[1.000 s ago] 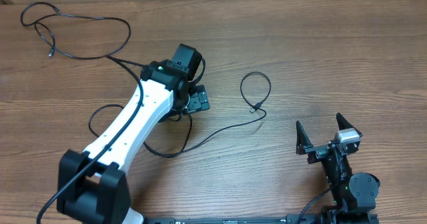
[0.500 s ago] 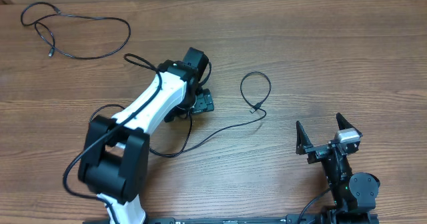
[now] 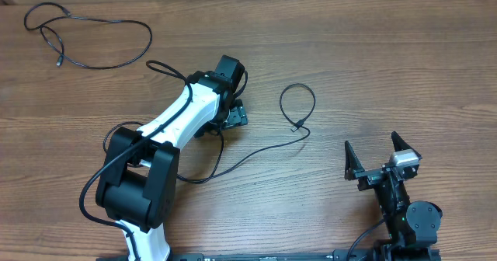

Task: Untangle cables

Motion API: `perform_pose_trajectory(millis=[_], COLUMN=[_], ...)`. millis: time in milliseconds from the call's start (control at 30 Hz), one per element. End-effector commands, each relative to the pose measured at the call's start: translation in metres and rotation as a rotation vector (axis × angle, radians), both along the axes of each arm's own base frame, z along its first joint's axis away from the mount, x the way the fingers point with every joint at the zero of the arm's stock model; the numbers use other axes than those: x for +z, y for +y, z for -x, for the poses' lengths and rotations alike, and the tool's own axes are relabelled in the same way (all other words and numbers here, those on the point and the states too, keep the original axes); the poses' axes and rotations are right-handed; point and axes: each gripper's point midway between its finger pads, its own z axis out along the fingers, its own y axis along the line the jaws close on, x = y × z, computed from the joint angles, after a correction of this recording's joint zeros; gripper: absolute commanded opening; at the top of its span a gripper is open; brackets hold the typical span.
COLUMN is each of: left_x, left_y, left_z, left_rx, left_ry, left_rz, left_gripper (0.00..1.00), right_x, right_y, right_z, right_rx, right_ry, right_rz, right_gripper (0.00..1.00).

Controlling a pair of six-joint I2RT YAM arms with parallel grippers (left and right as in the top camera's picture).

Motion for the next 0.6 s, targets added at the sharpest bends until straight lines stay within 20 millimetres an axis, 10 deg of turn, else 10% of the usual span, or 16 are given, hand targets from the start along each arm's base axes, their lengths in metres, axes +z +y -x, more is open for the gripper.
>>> perform_pose_trajectory(millis=[0,567], left_x=[-0.009,-0.018], left_y=[0.007,0.018], left_z=[0.002,-0.011], left_rx=[0.061,0.091], left_ry=[0.005,-0.051], left_rz=[-0.022,-0.032], left_gripper=[0.92,0.83], right_x=[-0.002,-0.002], right_y=[0.000,0.000], right_z=[0.000,0.000], right_rx=[-0.004,-0.004], right_ry=[-0.003,-0.003], right_rz=[0.002,0.002], right_gripper=[1.00,1.00])
